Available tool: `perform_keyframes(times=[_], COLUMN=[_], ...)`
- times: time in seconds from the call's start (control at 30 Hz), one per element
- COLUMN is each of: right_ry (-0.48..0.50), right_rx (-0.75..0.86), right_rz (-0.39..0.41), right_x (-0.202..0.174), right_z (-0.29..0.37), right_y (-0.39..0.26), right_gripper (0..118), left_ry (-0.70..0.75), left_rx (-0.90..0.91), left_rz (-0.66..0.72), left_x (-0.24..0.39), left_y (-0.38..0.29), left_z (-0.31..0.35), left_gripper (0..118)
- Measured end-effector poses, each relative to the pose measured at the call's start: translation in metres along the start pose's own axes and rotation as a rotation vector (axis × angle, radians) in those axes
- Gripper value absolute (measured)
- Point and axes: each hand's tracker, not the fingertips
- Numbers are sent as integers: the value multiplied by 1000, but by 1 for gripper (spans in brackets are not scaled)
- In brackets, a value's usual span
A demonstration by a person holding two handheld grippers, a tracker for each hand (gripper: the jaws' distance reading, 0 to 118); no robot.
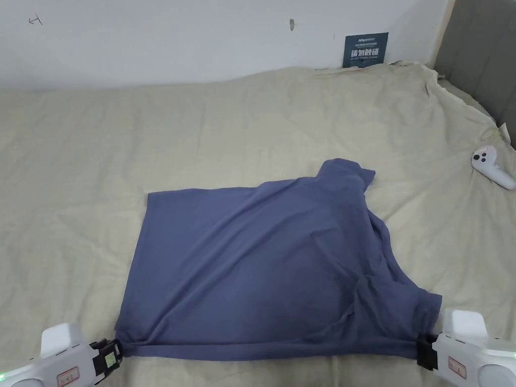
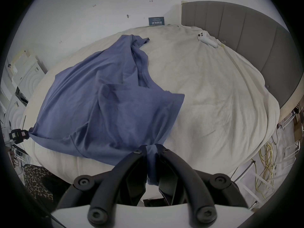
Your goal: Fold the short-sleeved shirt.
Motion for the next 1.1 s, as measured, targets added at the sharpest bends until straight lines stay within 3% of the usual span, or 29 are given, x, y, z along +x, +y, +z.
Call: perform_keyframes(times=[0.13,0.37,0.5,0.8,0.97,1.1], right_ry=[68,123,95,72,35,24], right_rx=[69,157,178,107,54,3], right_rz=[-90,-97,-49,-77,-48,-89], right_x=[5,6,-6,-11,-17,-16], right_z=[23,34,20,-45,-90,-119], right_y=[19,82,120,173,186,184], right_gripper=[8,8,8,8,8,8], left_ry=[-9,-19,-6,26,68,98], left_rx=[17,73,92,40,-18,-64], left_rz=[-5,-45,-70,-102,-149,-197], left_x=[1,13,24,38,39,36], left_y=[10,55,88,137,148,147], left_z=[3,6,-3,-60,-107,-139], left_gripper=[4,4,4,4,3,4])
